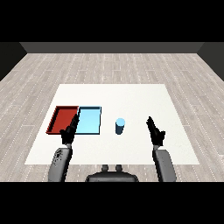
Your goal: Pick the blue can and put it in the blue box
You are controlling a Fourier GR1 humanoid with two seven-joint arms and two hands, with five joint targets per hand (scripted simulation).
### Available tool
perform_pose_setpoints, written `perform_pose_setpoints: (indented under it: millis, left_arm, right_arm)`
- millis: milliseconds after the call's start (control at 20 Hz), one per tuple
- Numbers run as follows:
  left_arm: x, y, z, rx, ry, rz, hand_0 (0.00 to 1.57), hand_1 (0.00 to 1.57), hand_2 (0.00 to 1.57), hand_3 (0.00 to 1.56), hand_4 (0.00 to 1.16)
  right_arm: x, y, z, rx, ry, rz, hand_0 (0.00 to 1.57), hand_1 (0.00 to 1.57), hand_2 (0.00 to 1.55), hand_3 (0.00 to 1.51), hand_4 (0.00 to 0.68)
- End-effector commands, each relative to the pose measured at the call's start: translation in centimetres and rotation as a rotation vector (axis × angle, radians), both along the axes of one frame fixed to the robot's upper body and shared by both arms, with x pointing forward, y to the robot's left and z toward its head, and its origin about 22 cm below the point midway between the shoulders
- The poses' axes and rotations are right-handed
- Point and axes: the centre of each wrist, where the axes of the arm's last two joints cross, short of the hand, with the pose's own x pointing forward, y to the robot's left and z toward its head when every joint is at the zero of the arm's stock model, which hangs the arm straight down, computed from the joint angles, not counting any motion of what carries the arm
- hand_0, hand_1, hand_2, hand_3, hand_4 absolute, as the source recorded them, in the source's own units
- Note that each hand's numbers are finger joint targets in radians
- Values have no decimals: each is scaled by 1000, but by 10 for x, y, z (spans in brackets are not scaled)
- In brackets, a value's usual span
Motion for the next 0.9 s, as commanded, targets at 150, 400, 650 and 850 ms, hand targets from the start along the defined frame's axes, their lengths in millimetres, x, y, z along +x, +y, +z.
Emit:
perform_pose_setpoints:
  millis: [150,400,650,850]
  left_arm:
    - [4,10,5,-19,-28,30,0,0,0,0,0]
    - [11,5,32,-122,-404,-46,0,0,0,0,0]
    - [4,15,16,-155,-459,-54,0,0,0,0,0]
    - [1,8,16,-151,-435,-66,0,0,0,0,0]
  right_arm:
    - [24,21,16,-9,-44,9,0,0,0,0,0]
    - [34,35,37,171,-293,124,0,0,0,0,0]
    - [42,34,21,214,-284,163,0,0,0,0,0]
    - [19,18,25,199,-298,148,0,0,0,0,0]
